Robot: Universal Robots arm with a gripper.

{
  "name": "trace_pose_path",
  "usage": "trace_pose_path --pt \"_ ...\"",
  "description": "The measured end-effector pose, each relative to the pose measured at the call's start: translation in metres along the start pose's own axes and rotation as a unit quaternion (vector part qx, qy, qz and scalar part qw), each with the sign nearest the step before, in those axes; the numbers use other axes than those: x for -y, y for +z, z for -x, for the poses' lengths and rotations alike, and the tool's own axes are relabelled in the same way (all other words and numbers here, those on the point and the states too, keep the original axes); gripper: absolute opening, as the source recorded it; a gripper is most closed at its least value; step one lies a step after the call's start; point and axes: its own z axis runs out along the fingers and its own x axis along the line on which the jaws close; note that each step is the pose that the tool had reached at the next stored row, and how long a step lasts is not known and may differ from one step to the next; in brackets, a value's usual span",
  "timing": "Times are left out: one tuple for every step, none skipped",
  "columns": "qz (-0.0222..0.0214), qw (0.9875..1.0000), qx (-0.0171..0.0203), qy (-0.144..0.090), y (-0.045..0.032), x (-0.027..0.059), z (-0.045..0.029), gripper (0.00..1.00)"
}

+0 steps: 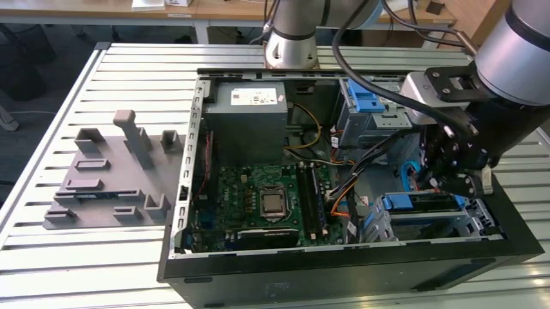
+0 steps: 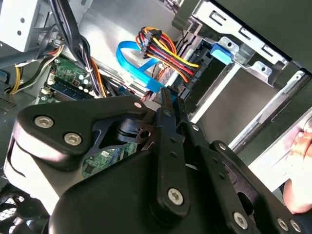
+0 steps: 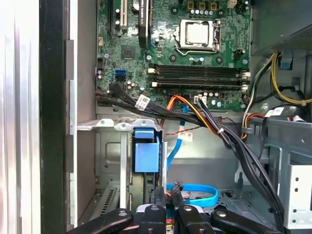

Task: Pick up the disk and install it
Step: 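Insert the second disk wire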

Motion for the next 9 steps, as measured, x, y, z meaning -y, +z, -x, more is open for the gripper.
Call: trace_pose_path --pt "-0.0002 1.0000 0.0000 0.000 0.0004 0.0000 -0.0009 0.16" --pt "-0.0005 1.0000 0.0000 0.000 0.0009 -0.0001 -0.0017 0.16" --pt "-0.0009 1.0000 0.0000 0.000 0.0015 -0.0001 -0.0024 0.16" --pt "-0.0012 1.0000 0.0002 0.000 0.0021 -0.0001 -0.0029 0.16" --pt "-0.0016 1.0000 0.0001 -0.001 0.0025 -0.0002 -0.0035 0.16" --pt "-0.0019 1.0000 0.0000 -0.001 0.0027 -0.0003 -0.0039 0.16" --pt "-0.0021 1.0000 0.0000 -0.001 0.0028 -0.0003 -0.0045 0.16" --pt "-0.0023 1.0000 0.0000 -0.001 0.0030 -0.0003 -0.0050 0.16" --pt "-0.0024 1.0000 0.0000 -0.001 0.0031 -0.0004 -0.0056 0.16"
